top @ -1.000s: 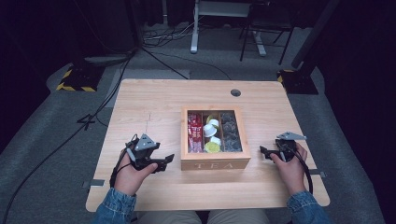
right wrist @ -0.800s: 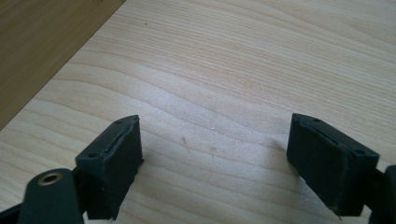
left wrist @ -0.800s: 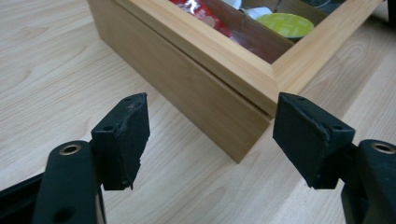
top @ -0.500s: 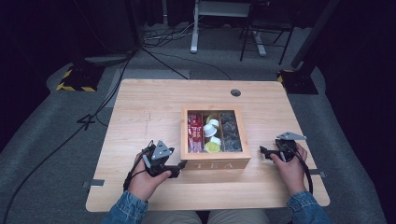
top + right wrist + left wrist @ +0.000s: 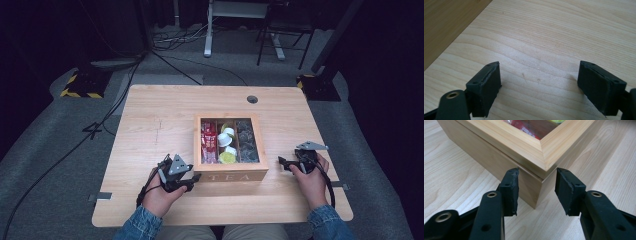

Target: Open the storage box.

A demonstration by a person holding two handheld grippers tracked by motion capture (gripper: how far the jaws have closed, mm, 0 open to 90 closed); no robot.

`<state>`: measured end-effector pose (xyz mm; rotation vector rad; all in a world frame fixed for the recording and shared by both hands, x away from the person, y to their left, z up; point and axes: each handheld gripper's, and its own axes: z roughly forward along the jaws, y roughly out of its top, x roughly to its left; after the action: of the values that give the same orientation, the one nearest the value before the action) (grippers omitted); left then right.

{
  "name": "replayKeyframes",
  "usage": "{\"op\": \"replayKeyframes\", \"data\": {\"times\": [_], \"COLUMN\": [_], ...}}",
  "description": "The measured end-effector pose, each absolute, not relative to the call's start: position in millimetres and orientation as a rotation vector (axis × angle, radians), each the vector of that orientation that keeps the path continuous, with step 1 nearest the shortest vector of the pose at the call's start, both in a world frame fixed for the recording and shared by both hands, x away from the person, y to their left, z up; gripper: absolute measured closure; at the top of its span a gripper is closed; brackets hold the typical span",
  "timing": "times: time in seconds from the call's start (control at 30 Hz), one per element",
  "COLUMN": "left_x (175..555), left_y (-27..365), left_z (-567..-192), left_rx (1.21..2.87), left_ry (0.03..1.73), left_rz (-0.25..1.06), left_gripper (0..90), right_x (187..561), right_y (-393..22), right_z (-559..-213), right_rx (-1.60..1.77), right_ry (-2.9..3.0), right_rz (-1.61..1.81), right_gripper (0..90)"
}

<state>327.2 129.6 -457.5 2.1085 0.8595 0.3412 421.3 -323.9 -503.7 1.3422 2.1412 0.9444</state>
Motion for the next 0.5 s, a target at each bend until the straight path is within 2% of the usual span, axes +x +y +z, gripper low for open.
{"op": "replayKeyframes", "data": {"times": [0.07,0.17,0.2,0.23,0.5], "left_x": [328,327,327,326,326], "left_y": [131,133,133,132,131], "left_z": [-458,-454,-454,-453,-451], "left_rx": [2.102,2.082,2.082,2.092,2.104], "left_ry": [0.86,0.85,0.85,0.843,0.836], "left_rz": [0.323,0.33,0.33,0.34,0.354], "left_gripper": [55.3,58.5,59.8,59.9,61.0], "right_x": [421,419,419,416,400], "right_y": [-324,-323,-323,-322,-316], "right_z": [-504,-503,-503,-502,-479], "right_rx": [1.343,1.321,1.321,1.312,1.194], "right_ry": [2.14,2.15,2.15,2.153,2.208], "right_rz": [0.943,0.96,0.96,0.959,0.934], "right_gripper": [19.3,27.2,27.2,33.9,35.3]}}
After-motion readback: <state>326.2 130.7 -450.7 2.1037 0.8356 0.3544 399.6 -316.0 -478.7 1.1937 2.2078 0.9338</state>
